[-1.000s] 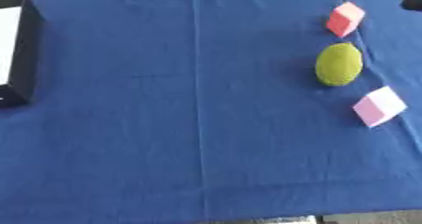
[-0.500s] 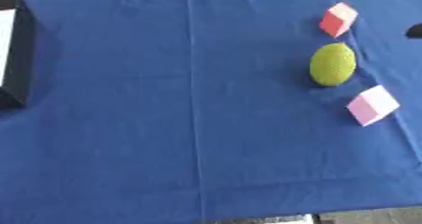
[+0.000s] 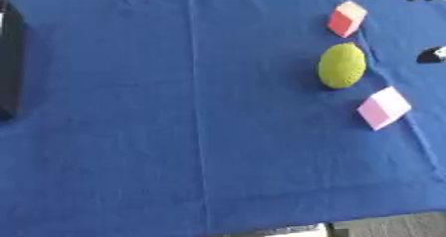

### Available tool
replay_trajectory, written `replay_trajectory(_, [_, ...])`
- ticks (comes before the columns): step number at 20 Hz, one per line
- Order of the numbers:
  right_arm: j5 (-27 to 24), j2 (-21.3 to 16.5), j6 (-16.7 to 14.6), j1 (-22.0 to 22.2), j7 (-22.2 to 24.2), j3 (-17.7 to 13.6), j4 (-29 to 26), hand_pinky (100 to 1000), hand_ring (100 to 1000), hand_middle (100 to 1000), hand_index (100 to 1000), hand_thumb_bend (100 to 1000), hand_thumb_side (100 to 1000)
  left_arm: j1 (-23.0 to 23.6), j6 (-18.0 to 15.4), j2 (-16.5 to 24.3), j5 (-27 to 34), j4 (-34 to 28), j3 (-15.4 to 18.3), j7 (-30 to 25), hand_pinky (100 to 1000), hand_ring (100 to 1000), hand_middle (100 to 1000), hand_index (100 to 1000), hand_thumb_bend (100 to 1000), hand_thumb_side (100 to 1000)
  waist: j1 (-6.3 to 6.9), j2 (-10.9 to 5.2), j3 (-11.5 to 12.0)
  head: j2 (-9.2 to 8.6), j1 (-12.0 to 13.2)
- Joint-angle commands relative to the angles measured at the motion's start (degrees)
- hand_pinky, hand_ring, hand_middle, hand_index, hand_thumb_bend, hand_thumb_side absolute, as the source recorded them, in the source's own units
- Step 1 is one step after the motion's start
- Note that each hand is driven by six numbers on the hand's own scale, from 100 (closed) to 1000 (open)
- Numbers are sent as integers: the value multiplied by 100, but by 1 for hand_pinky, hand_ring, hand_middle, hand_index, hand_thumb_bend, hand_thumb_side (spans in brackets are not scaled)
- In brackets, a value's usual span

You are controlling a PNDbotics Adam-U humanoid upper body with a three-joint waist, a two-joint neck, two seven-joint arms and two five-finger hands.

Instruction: Pick up the objects with one hand, pass them to the other hand, and then place them into the box on the other side of the table.

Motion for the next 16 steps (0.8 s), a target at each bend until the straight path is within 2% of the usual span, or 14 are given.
replay_trajectory(1, [159,-286,-58,10,61,-13,-117,923,871,875,879,589,296,-63,4,238,9,-104,19,12,861,848,822,871,435,752,11,-131,-15,36,-157])
replay_trajectory(5, [330,-319,-169,107,100,73,-200,925,871,877,881,586,288,-50,11,236,8,-100,20,17,861,848,822,871,434,754,15,-124,-21,55,-199])
replay_trajectory(16, [713,-485,-559,320,140,446,-282,921,865,877,878,580,277,-49,31,222,4,-99,8,20,860,850,823,870,431,756,20,-92,-17,54,-67])
